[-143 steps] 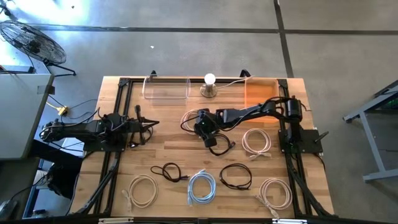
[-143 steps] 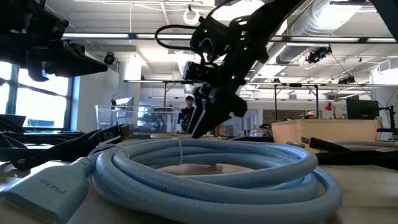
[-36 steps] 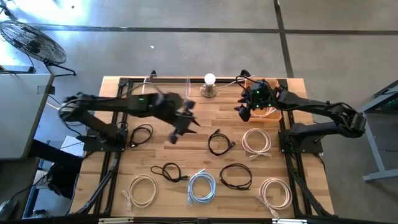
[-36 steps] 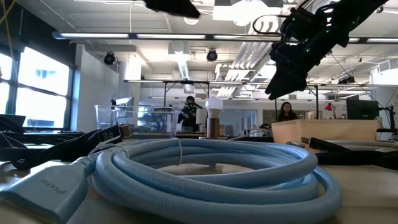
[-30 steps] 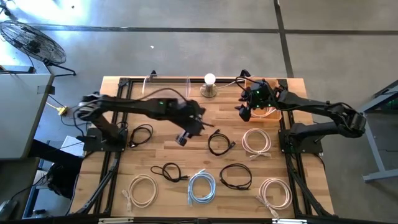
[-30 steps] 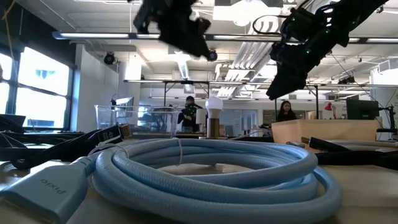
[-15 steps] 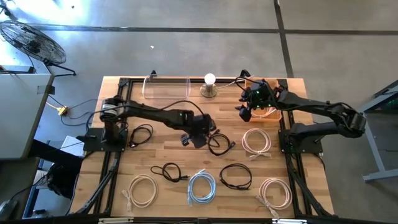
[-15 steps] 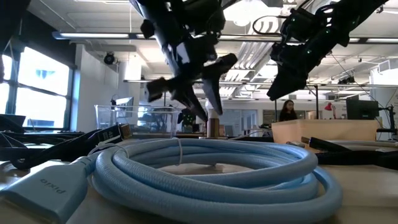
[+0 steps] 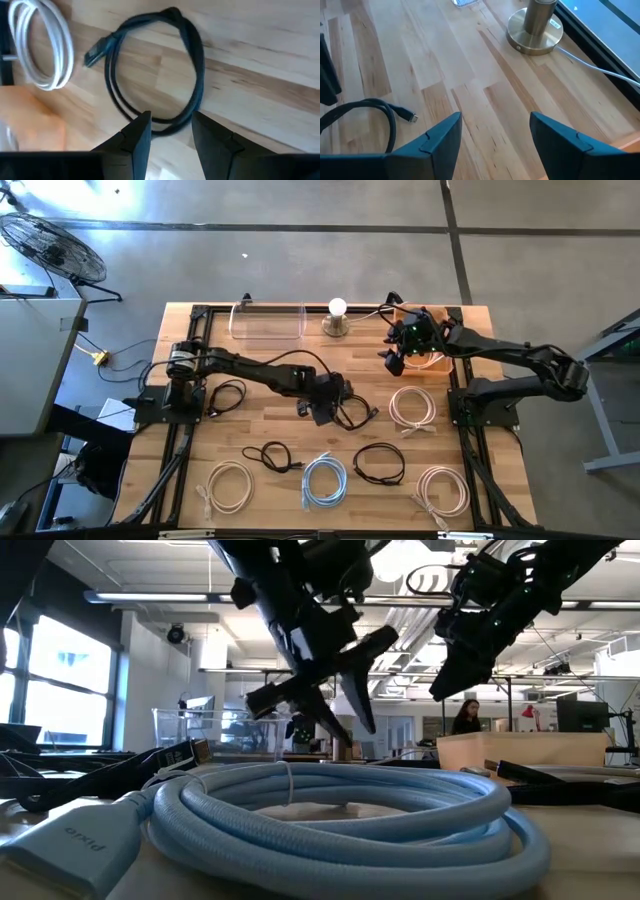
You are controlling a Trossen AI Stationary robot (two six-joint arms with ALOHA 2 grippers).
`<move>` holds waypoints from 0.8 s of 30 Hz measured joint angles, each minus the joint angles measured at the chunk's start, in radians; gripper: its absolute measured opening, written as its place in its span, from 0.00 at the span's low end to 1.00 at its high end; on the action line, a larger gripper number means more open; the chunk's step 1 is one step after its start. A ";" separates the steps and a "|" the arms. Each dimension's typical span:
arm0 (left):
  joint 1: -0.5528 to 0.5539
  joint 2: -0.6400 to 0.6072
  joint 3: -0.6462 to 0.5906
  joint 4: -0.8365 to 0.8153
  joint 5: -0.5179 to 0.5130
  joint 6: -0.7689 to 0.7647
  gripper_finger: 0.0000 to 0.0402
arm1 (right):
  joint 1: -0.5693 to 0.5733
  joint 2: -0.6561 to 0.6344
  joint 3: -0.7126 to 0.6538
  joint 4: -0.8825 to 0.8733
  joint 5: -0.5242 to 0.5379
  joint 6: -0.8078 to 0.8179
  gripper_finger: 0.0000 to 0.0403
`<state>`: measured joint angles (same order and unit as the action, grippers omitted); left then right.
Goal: Pick & Place USB Port
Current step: Put the black USB cable into the transparent bin
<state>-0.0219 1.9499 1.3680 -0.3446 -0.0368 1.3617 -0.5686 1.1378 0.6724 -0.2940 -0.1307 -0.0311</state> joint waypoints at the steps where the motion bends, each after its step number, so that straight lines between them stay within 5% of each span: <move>1: 0.000 0.006 0.002 0.007 0.000 0.006 0.34 | 0.000 0.000 0.000 -0.001 0.000 0.000 0.56; 24: -0.038 0.092 -0.001 0.032 -0.028 0.093 0.34 | 0.000 0.000 0.000 0.007 -0.044 0.007 0.56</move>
<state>-0.0600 2.0416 1.3666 -0.3124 -0.0643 1.4547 -0.5686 1.1378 0.6724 -0.2871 -0.1749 -0.0242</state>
